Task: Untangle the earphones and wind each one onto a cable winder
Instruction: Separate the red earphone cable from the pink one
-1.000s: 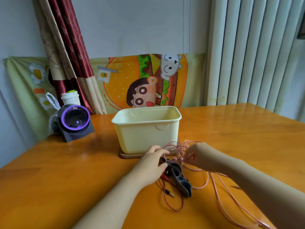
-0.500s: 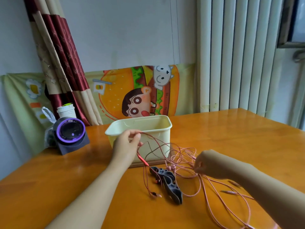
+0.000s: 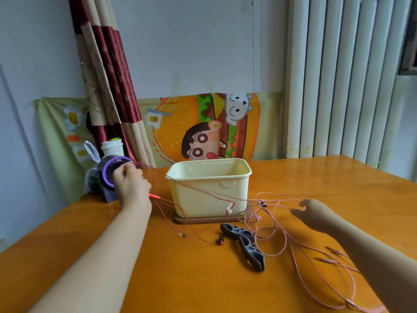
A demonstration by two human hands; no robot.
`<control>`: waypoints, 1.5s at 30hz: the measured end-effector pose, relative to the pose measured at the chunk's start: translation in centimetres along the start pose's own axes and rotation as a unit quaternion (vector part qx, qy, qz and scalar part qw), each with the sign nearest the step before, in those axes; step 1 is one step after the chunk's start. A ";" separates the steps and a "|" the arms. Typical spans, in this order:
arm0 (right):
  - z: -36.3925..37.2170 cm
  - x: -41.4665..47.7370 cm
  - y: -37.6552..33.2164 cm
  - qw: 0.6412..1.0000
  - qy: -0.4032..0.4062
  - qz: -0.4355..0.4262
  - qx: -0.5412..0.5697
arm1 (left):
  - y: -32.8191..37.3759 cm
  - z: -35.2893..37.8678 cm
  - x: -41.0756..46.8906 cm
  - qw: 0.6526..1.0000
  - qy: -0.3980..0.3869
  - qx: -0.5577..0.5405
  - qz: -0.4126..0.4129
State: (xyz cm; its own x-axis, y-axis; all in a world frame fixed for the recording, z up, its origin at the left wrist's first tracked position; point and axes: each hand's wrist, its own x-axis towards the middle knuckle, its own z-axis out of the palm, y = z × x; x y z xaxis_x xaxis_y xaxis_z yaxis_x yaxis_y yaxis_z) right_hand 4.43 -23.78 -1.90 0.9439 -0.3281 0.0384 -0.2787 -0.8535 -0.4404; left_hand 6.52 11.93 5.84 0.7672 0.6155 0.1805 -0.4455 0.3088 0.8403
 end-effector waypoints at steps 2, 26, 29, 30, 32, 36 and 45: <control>0.0 0.2 0.5 1.000 0.011 0.024 0.005 | 0.2 -1.0 0.0 0.999 0.025 -0.006 -0.020; 0.1 -5.5 -15.0 0.956 -0.065 -0.258 0.126 | 9.0 1.0 -4.9 0.960 -0.213 -0.179 0.004; -1.4 -4.2 -13.3 0.968 -0.032 -0.172 0.182 | 10.7 0.7 -4.8 0.951 -0.199 -0.236 0.009; -1.9 -4.0 -12.8 0.967 -0.029 -0.165 0.194 | 10.8 0.6 -4.9 0.951 -0.193 -0.243 0.009; -2.8 -3.9 -12.6 0.965 -0.032 -0.160 0.206 | 10.5 0.6 -5.2 0.954 -0.176 -0.243 0.006; -3.9 -3.8 -12.6 0.971 -0.012 -0.164 0.175 | 9.9 0.8 -5.4 0.955 -0.145 -0.258 -0.017; -6.2 -3.3 -12.3 0.963 0.041 -0.151 -0.217 | 8.9 0.4 -4.4 0.968 -0.120 -0.218 -0.025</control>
State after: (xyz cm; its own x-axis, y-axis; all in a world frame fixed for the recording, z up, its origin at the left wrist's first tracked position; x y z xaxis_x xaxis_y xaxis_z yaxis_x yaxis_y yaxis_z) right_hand 3.65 -14.74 8.90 0.9812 -0.0538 0.1852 -0.0582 -0.9981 0.0185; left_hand -0.65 11.70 12.70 0.8550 0.4212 0.3026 -0.5168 0.6432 0.5650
